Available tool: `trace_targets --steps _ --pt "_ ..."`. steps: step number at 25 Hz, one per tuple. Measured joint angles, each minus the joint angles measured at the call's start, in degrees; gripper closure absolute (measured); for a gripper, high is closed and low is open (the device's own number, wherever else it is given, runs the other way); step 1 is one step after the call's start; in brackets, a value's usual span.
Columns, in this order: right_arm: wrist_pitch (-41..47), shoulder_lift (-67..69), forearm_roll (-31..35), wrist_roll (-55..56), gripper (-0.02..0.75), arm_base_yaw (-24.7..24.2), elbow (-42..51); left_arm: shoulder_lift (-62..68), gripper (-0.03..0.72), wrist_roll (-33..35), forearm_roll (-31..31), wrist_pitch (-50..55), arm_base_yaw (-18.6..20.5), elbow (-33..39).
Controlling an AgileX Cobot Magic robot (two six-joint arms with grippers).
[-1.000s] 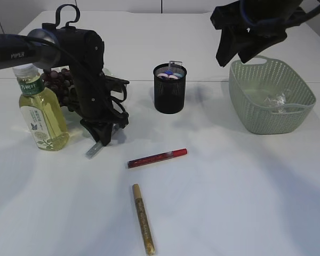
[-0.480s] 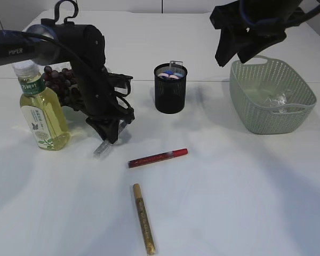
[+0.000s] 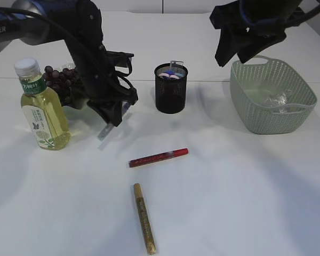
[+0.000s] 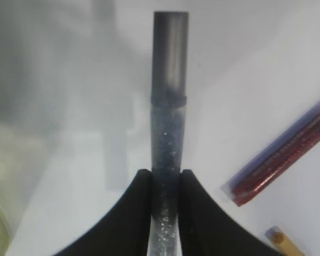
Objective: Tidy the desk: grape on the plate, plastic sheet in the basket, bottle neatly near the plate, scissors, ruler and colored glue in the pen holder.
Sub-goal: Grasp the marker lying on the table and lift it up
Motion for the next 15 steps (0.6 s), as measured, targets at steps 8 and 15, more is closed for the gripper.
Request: trace_targets --steps 8,15 --pt "0.00 0.00 0.00 0.00 0.353 0.00 0.00 -2.22 0.578 -2.38 -0.04 -0.26 -2.73 0.00" --pt "0.00 0.00 0.00 0.00 0.353 0.00 0.00 -3.03 0.579 -3.14 -0.18 -8.12 -2.85 0.00"
